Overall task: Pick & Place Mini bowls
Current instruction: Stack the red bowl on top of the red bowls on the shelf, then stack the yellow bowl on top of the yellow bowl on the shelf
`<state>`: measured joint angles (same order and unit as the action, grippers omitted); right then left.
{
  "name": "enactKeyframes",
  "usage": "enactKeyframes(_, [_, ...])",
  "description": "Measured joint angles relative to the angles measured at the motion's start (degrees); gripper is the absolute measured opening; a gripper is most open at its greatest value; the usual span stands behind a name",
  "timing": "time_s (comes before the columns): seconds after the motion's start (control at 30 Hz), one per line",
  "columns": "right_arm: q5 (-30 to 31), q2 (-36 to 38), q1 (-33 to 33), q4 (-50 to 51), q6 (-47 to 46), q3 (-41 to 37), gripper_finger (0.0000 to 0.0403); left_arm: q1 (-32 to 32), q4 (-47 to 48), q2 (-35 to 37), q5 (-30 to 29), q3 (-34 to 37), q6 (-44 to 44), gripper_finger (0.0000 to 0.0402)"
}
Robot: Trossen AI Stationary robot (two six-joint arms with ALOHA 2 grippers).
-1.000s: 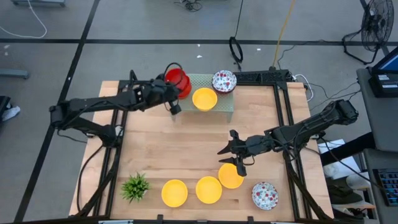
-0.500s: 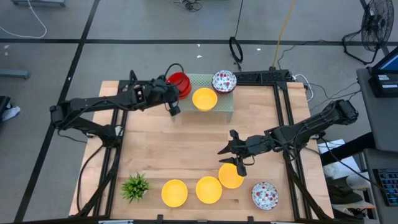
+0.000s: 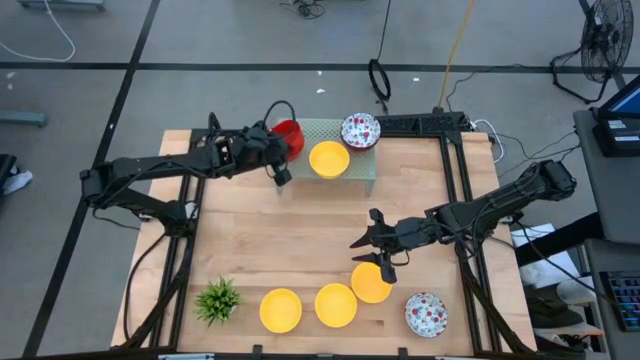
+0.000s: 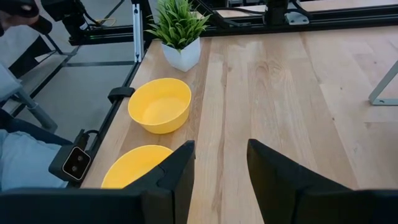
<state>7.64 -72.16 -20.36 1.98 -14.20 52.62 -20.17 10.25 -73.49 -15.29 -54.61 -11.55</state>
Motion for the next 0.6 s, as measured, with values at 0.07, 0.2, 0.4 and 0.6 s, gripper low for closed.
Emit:
enactKeyframes(0.07, [-0.02,0.00,0.00,0.00,-0.03,0.00,0.0137,0.01,-0.44,0.00,-0.02,0.00,0.05,0.0080])
enactKeyframes(0.2, [-0.13,0.00,0.01,0.02,-0.07,0.00,0.0137,-0.01,-1.06,0.08,-0.28,0.00,-0.14,0.0131])
enactKeyframes(0.4, [-0.15,0.00,0.02,0.05,-0.07,0.00,0.0137,0.51,-3.15,2.92,-0.48,0.02,-0.28,0.0174])
enactKeyframes(0.6, [-0.15,0.00,0.02,0.11,-0.08,0.00,0.0137,3.17,-4.21,8.98,-0.14,0.00,0.41,0.0176])
